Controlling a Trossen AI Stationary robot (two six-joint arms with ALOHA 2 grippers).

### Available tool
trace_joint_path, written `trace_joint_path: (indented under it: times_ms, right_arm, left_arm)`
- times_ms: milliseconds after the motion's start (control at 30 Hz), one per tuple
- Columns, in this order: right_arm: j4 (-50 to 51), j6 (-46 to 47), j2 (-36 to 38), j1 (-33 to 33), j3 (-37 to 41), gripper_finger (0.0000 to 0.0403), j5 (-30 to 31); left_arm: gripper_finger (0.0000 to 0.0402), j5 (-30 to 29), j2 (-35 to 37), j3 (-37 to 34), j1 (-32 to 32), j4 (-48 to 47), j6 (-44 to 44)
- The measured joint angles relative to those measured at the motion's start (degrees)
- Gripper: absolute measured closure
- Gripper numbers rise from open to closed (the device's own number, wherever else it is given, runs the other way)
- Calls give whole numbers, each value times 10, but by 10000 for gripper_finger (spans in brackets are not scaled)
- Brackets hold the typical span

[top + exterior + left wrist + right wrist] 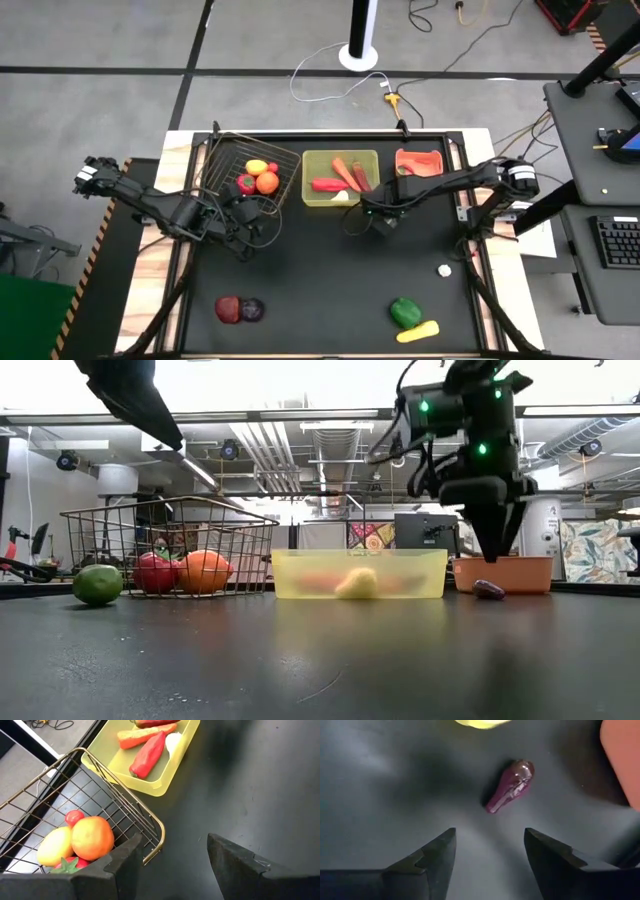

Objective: Sort produce into baskets
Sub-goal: Put the eggplant into the orange bin

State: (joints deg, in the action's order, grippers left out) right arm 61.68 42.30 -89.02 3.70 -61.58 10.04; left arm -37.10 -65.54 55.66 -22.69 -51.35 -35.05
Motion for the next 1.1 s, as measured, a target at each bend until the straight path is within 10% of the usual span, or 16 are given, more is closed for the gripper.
trace_joint_path:
  times_ms: [467, 1100]
  right_arm:
    - [-114, -32, 3, 65, 89, 141, 1]
    - [-180, -14, 3, 68, 130, 268, 0]
  left_arm:
    - [200, 0, 0, -1, 0, 4, 2]
    - [200, 0, 0, -1, 0, 8, 2]
